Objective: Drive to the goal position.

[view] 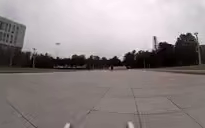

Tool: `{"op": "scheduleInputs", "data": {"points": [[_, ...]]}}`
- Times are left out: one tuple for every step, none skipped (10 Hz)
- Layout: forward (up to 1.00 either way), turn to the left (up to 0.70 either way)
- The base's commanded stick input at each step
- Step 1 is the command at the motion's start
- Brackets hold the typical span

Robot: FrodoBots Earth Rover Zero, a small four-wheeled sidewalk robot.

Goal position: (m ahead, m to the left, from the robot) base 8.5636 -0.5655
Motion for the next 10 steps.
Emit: {"op": "scheduleInputs", "data": {"points": [[0.85, 0.0], [0.85, 0.0], [0.85, 0.0], [0.85, 0.02], [0.85, 0.15], [0.85, 0.34], [0.85, 0.33], [0.85, 0.23], [0.85, 0.01], [0.85, 0.0]]}}
